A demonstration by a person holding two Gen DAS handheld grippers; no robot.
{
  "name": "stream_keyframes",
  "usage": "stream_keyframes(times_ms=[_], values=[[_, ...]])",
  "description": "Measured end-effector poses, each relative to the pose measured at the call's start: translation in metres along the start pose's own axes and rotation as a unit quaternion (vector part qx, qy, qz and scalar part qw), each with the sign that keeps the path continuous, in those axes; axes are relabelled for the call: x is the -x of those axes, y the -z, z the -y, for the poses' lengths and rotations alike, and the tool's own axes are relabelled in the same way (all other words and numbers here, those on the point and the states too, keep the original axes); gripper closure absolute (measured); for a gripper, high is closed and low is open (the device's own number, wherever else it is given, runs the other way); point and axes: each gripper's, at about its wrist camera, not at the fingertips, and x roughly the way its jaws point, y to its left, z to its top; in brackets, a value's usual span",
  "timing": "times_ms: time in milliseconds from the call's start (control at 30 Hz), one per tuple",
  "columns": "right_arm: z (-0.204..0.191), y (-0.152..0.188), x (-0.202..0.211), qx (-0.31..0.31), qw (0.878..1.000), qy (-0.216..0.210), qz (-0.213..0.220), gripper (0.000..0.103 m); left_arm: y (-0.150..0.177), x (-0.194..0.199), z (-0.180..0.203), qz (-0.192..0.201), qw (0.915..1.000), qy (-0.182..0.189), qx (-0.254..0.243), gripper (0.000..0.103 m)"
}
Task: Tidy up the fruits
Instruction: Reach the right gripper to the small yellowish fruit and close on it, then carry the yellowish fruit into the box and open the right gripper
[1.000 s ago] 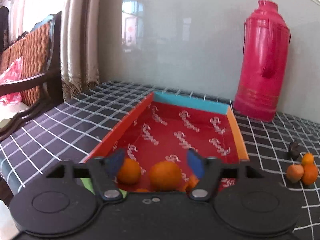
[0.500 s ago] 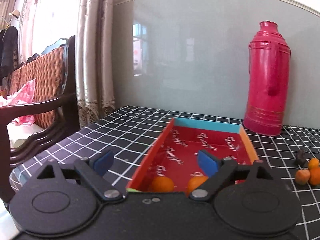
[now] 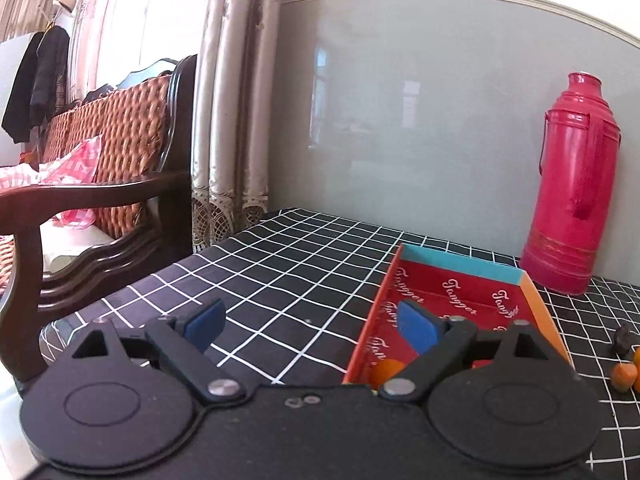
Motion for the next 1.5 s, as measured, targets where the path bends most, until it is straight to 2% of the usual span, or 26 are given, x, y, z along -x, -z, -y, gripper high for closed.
stream_keyframes(times_ms=[267, 467, 700, 867, 1133, 1500], values=[[-0.016, 0.001, 0.008, 0.01, 0.999, -0.029, 0.015, 0.075, 0.0, -0.001, -0.014, -0.006, 0.9998, -0.009, 0.014, 0.016], [-0.038, -0.003, 0.017, 0.009, 0.995, -0.097, 0.033, 0.075, 0.0, -0.004, -0.027, -0.017, 0.9991, -0.018, 0.033, 0.015], [-0.073, -0.005, 0.043, 0.032, 0.972, -0.22, 0.077, 0.075, 0.003, -0.007, -0.043, -0.031, 0.9982, -0.026, 0.043, 0.015], [-0.112, -0.003, 0.054, 0.075, 0.955, -0.275, 0.087, 0.075, 0.005, -0.008, -0.054, -0.04, 0.9975, -0.035, 0.047, 0.015], [-0.15, 0.008, 0.051, 0.117, 0.945, -0.297, 0.073, 0.075, 0.007, -0.007, -0.072, -0.042, 0.9965, -0.051, 0.051, 0.015], [-0.167, 0.011, 0.04, 0.13, 0.948, -0.283, 0.058, 0.074, 0.007, -0.007, -0.089, -0.045, 0.9952, -0.062, 0.061, 0.015]])
